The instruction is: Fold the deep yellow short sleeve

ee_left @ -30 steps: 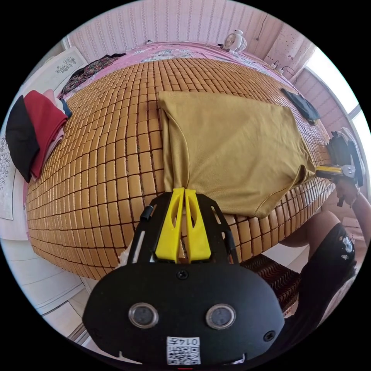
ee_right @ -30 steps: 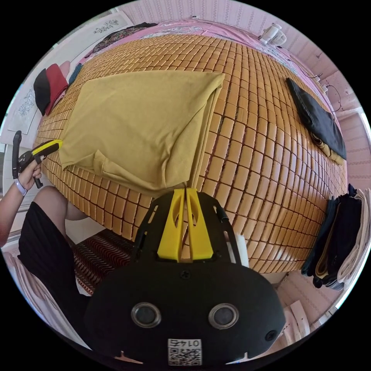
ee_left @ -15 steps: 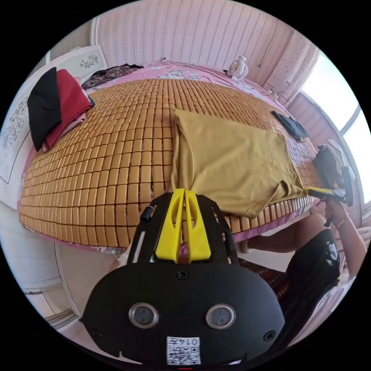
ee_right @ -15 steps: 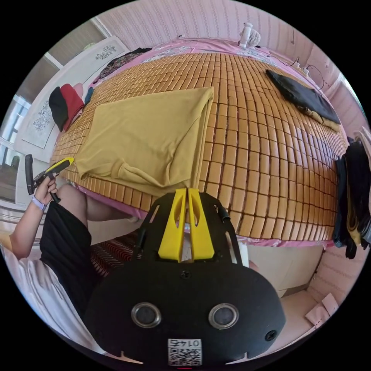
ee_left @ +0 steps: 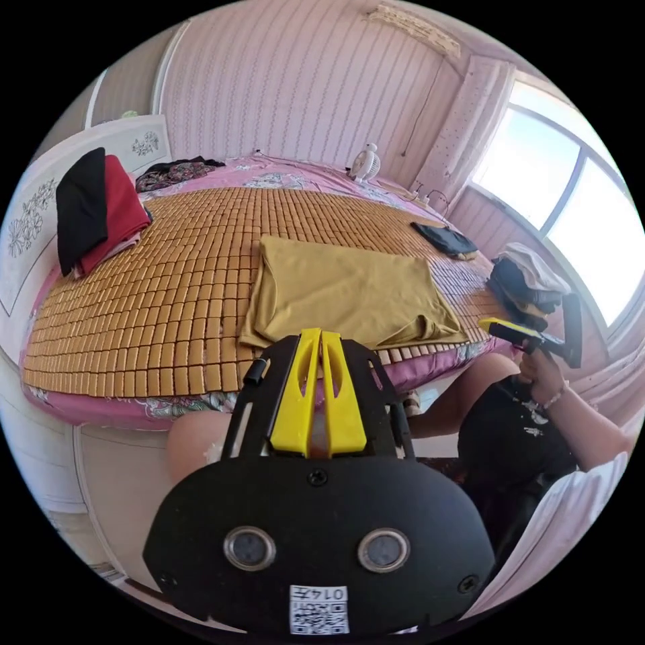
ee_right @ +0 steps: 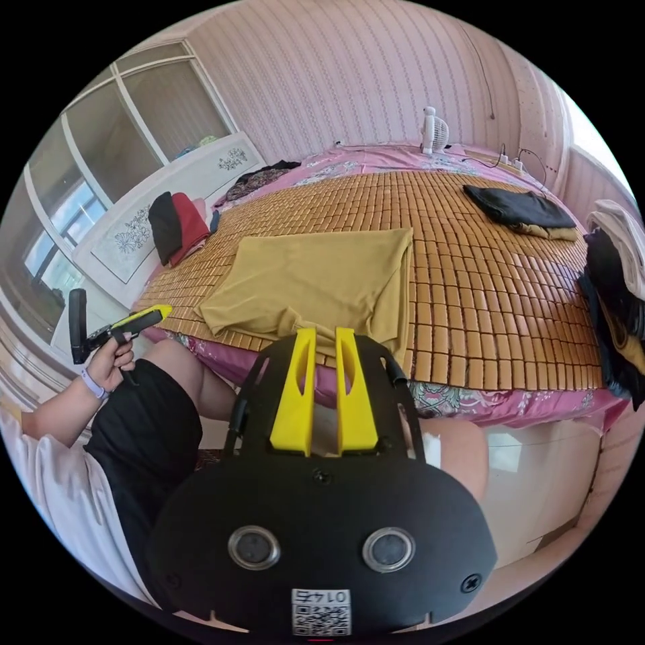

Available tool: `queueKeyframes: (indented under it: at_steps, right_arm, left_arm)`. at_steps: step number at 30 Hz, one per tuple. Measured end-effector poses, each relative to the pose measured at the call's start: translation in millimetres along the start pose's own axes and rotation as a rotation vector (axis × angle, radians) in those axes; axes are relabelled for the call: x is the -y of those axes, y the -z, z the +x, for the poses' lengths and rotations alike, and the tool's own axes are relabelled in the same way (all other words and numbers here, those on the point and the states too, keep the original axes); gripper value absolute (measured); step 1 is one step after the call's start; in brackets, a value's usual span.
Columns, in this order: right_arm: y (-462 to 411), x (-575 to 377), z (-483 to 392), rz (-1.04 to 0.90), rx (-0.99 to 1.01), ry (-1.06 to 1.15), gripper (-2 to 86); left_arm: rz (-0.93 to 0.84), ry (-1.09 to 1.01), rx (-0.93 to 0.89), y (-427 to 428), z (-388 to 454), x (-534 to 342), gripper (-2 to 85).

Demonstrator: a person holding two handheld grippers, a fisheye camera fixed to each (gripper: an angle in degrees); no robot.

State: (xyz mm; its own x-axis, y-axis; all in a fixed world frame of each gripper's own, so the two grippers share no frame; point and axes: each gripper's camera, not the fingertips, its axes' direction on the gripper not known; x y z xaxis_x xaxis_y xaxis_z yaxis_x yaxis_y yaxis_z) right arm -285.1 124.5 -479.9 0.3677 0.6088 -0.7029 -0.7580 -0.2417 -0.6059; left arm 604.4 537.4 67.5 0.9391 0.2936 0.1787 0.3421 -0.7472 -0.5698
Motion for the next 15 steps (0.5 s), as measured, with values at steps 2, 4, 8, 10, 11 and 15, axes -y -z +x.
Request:
queueKeyframes:
  at_steps: [2,4,8,10,11,15]
  right_arm:
    - [-6.2,0.6,-11.8,-0.027,-0.007,0.045,6.0]
    - [-12.5,2.5,-21.6,-0.061,0.000,0.096,6.2]
    - [-31.2,6.1,-40.0,-0.142,0.004,0.176,5.4]
    - [-36.6,8.2,-43.7,-0.172,-0.005,0.199,5.3]
    - [-37.5,9.6,-44.2,-0.170,-0.014,0.201,5.3]
    - [-32.4,14.3,-32.8,-0.111,0.008,0.141,5.4]
  left_arm:
    - [-0.088,-0.053,0.005,-11.4,10.5,3.3,-1.0]
    - [-0.110,-0.078,-0.020,-14.5,15.3,4.2,-1.0]
    - [-0.131,-0.138,0.001,-16.7,30.3,7.2,-1.0]
    - [-0.138,-0.163,-0.009,-20.0,36.9,8.9,-0.9]
    - [-0.147,-0.158,-0.020,-23.7,38.8,8.6,-0.9]
    - [-0.157,-0.087,-0.036,-29.6,30.3,6.2,-0.7]
